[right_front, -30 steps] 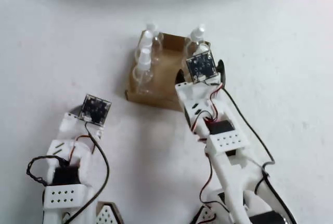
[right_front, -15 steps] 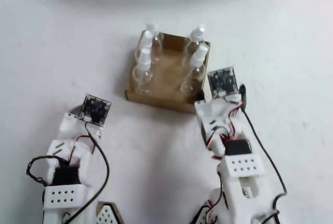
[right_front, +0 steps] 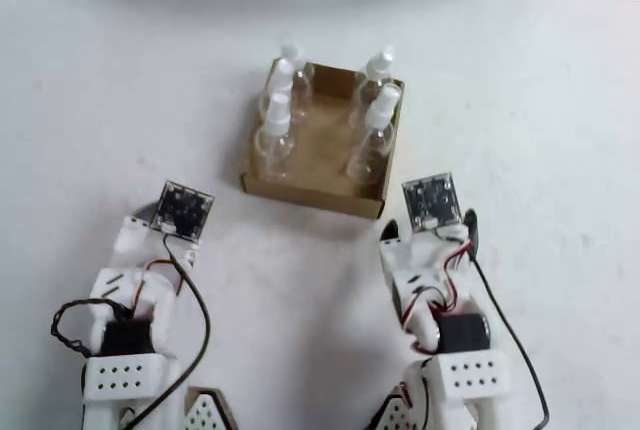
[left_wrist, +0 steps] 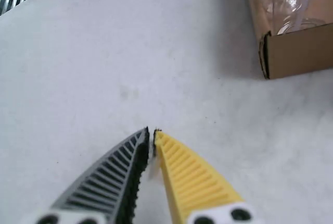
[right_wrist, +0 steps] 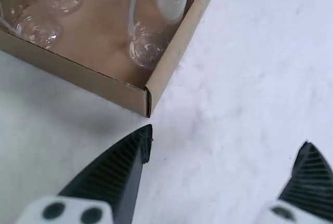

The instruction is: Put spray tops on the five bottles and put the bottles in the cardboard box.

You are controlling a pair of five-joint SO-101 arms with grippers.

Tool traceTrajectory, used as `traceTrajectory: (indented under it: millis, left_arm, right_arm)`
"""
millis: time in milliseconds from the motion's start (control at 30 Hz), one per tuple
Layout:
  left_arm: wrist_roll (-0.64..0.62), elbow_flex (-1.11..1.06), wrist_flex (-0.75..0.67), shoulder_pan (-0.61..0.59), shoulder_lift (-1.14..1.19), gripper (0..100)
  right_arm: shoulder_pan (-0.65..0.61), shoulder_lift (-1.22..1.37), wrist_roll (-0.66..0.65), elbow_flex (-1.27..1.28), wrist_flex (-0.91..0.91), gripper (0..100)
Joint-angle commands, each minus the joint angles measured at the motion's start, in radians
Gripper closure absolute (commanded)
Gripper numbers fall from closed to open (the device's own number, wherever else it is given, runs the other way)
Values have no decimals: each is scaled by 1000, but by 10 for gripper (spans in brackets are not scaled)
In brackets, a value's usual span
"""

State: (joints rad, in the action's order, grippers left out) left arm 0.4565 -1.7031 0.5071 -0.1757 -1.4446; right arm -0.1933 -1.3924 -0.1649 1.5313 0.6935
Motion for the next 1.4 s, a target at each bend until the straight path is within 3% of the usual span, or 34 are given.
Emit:
traceTrajectory:
  millis: [0, 133, 433, 733, 1100, 1367]
  left_arm:
    - [12, 5, -21, 5, 8, 976]
    - [12, 5, -21, 5, 8, 976]
    - [12, 5, -20, 7, 8, 976]
    - [9, 5, -17, 8, 8, 976]
    - [5, 8, 276, 62, 2, 973]
    - [12, 9, 285, 8, 2, 976]
  right_arm:
    - [8, -113, 0, 15, 53, 633]
    - [15, -226, 0, 51, 113, 678]
    - [25, -414, 11, 160, 286, 981]
    - [18, -403, 12, 160, 440, 968]
    - [19, -403, 5, 160, 576, 970]
    - [21, -403, 5, 160, 576, 970]
